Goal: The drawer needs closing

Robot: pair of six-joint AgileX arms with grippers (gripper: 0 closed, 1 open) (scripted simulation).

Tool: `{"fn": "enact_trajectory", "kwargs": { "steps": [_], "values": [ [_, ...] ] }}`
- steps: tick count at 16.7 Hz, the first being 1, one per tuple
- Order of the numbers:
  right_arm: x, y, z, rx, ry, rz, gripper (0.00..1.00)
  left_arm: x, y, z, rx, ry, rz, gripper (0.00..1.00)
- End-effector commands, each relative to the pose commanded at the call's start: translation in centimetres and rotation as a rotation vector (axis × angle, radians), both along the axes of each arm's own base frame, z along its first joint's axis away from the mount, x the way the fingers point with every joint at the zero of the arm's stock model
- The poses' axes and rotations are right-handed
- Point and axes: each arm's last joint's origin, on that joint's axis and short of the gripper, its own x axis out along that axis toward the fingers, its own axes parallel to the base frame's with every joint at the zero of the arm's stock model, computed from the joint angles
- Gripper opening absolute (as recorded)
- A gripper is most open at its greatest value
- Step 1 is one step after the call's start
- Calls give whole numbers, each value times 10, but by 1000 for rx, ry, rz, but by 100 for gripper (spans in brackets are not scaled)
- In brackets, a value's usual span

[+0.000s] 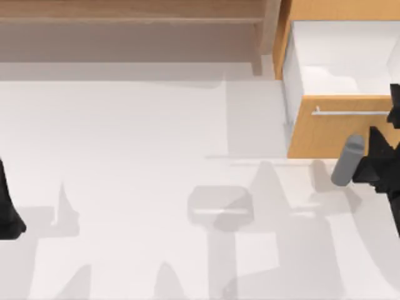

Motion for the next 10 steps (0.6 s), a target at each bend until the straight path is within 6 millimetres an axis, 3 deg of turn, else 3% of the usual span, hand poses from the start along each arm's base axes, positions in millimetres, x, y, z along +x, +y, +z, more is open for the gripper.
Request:
{"fn": "enact_trajectory", "kwargs": {
  "steps": [10],
  "values": [
    [0,0,0,0,0,0,17,0,0,0,0,0,0,100]
  ]
}}
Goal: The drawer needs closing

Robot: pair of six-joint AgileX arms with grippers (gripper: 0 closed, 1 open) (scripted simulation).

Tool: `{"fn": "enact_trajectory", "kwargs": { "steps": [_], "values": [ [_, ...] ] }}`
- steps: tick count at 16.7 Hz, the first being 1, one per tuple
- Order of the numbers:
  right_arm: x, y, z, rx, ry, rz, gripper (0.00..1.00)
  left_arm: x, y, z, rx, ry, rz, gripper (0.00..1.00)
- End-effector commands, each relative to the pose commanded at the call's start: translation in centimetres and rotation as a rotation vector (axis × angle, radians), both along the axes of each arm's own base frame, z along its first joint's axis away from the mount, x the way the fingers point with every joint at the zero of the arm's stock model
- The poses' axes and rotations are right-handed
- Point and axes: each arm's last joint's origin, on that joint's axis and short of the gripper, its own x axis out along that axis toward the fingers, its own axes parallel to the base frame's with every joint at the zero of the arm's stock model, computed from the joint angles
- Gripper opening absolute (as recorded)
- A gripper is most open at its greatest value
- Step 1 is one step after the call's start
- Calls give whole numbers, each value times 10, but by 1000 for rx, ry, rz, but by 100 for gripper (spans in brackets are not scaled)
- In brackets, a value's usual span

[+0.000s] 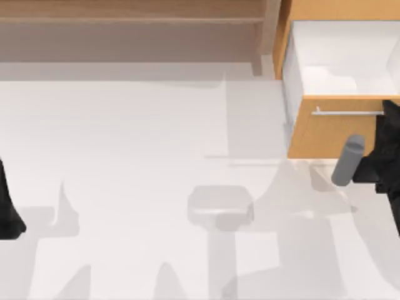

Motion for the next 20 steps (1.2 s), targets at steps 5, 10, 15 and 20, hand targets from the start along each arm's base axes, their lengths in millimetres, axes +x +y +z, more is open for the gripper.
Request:
{"fn": "enact_trajectory", "kwargs": {
  "steps": [5,10,15,20],
  "values": [
    [0,0,0,0,0,0,0,0,0,0,0,0,0,100],
    [0,0,0,0,0,0,0,0,0,0,0,0,0,100],
    [14,1,0,3,-3,0,0,0,0,0,0,0,0,100],
    [51,0,-1,1,3,0,0,0,0,0,0,0,0,100]
  ]
}}
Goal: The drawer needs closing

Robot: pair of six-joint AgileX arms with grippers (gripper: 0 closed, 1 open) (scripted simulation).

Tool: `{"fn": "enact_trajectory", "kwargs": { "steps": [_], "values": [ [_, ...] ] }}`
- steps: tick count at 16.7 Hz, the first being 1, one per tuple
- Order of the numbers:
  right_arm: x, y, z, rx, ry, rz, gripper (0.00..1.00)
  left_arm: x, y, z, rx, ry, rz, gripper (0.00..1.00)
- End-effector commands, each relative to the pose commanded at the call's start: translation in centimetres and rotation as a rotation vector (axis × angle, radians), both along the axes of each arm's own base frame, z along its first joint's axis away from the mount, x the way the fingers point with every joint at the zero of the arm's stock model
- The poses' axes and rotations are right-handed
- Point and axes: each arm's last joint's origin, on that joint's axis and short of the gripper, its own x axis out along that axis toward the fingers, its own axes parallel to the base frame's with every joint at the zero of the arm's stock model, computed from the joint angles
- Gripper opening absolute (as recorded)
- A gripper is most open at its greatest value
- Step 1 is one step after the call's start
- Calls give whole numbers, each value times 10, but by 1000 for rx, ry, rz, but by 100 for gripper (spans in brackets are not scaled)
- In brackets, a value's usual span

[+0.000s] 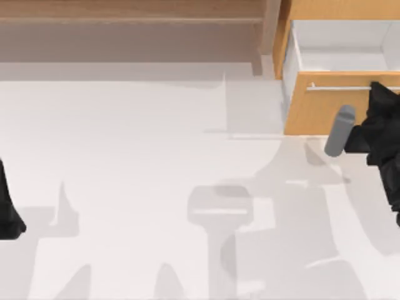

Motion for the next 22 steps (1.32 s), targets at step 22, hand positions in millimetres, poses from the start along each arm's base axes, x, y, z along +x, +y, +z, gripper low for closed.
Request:
{"fn": "enact_trajectory", "kwargs": {
  "steps": [22],
  "values": [
    [72,0,0,5,6,4,0,0,0,0,0,0,0,100]
  ]
}}
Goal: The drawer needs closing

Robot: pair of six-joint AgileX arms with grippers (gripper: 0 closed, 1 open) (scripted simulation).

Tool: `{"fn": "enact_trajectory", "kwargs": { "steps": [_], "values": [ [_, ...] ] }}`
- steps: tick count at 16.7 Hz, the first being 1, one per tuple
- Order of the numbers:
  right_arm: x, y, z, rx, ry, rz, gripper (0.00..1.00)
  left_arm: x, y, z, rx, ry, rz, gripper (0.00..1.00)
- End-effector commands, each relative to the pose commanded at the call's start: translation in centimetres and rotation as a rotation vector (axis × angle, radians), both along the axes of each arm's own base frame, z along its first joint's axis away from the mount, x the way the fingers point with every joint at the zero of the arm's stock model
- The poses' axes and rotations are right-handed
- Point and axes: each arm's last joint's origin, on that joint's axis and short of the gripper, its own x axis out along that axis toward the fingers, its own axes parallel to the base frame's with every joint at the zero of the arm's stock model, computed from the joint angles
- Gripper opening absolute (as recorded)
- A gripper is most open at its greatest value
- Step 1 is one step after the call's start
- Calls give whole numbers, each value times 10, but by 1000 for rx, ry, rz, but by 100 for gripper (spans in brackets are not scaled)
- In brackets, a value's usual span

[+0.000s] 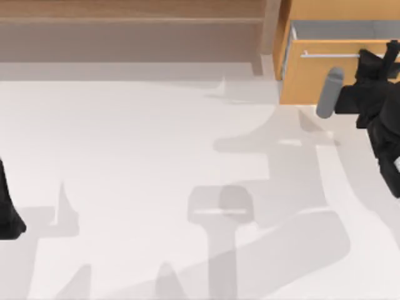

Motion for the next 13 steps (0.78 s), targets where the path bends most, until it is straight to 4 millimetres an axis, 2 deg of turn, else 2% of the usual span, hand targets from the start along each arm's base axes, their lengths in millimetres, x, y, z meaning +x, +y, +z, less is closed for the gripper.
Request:
{"fn": "enact_trajectory", "kwargs": {
  "steps": [3,10,13],
  "values": [
    [8,1,2,1,-10,2,0,0,0,0,0,0,0,100],
    [53,0,0,-1,0,1,0,0,0,0,0,0,0,100],
    [63,-1,0,0,0,0,0,0,0,0,0,0,0,100]
  ]
}}
